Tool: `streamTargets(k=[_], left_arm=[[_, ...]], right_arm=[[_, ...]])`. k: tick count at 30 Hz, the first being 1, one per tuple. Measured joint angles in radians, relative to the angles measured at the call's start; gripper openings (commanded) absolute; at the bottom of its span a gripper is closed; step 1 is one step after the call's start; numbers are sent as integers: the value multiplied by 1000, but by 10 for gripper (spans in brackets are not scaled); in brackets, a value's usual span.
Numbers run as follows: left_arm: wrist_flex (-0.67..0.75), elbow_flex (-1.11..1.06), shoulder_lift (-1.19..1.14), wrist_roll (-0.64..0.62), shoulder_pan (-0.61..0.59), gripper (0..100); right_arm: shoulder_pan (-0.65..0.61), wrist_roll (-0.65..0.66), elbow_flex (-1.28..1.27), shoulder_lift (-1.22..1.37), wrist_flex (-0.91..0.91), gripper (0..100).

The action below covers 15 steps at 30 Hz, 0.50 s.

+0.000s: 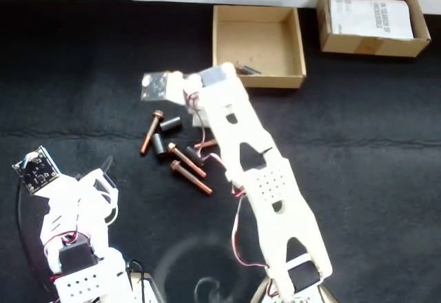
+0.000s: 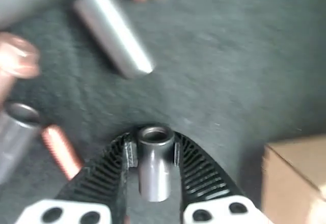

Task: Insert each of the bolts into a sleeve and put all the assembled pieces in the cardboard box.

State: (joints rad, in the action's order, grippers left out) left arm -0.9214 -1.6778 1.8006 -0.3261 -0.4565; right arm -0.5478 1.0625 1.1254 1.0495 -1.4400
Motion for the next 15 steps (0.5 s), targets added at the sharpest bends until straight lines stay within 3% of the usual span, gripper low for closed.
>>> streamTargets(k=[9, 15], left_arm=[[0, 0, 0, 0, 0, 284], [0, 0, 0, 0, 0, 284]], right_arm=[[83, -275, 457, -20, -123, 8], [146, -400, 514, -184, -176, 8]])
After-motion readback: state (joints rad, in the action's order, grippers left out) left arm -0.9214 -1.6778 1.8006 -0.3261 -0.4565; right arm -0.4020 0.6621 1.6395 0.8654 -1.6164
